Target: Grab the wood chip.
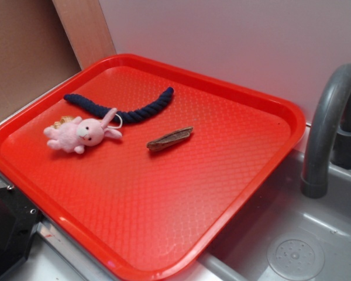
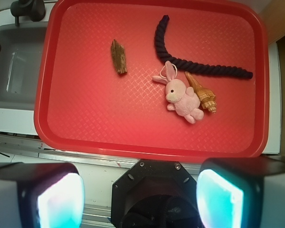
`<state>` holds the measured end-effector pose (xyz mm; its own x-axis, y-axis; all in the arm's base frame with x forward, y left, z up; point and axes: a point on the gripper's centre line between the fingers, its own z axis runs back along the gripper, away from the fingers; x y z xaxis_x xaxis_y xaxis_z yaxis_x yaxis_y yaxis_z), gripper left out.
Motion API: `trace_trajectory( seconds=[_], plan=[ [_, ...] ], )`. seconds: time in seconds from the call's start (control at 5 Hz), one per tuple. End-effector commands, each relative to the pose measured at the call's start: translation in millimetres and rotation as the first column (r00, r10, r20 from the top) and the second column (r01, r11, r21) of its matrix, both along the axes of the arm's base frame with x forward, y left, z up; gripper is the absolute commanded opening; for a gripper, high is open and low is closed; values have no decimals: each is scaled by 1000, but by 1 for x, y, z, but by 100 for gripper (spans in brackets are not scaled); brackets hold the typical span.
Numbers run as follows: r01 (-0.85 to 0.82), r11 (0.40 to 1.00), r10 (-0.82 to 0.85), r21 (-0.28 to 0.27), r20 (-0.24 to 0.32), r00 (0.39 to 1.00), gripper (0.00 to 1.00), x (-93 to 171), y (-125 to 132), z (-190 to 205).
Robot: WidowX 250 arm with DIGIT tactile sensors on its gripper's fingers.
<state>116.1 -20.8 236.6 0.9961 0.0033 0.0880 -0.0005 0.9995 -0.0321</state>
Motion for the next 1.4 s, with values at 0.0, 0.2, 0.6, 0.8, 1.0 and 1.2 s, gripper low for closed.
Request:
trace_trajectory(
  seconds=[0.0, 0.2, 0.6, 0.8, 1.0, 1.2],
  plan=[
    [0, 1000, 0, 0, 0, 1000, 100, 0, 0, 0],
    [-21, 1000, 21, 14, -7, 1000, 100, 6, 1, -4],
    [-149, 989, 148, 14, 40, 988, 100, 55, 7, -44],
    [-145, 989, 145, 1, 13, 989, 100, 76, 4, -78],
    [-119, 991, 116, -69, -40, 992, 100, 100, -15, -116],
    [-78, 997, 76, -21, -58, 995, 100, 126, -32, -145]
  ],
)
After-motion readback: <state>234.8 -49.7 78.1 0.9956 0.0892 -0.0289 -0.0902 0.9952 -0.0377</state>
